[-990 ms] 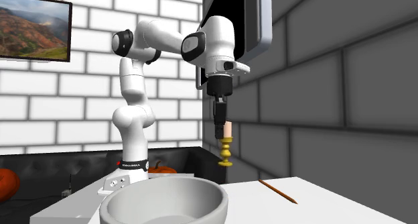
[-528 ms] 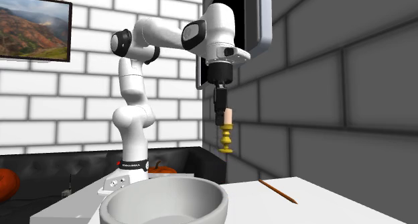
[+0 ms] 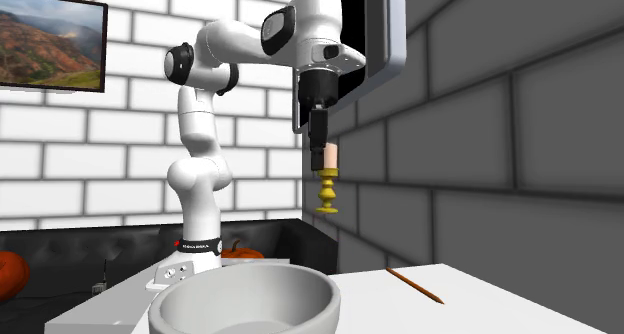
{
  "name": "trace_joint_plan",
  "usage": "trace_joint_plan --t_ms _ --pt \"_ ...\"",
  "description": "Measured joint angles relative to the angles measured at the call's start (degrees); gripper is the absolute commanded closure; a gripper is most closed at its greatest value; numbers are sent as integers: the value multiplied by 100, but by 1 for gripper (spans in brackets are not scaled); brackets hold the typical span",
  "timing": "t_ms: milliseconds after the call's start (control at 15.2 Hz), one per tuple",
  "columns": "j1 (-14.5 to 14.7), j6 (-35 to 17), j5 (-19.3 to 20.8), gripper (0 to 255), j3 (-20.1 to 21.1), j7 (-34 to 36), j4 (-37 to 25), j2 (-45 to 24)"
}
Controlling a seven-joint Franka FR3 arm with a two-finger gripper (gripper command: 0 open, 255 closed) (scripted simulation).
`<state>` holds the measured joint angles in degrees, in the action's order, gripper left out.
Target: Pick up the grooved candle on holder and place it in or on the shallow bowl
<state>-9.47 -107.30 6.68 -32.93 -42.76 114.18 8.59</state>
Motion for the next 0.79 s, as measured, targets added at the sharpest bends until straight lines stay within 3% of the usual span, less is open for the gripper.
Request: trace_joint_plan --t_ms 528,792 --pt "-461 205 -331 255 -724 -1315 -766 -596" --pt "-798 361 -716 255 -1077 -2093 -1351 -1143"
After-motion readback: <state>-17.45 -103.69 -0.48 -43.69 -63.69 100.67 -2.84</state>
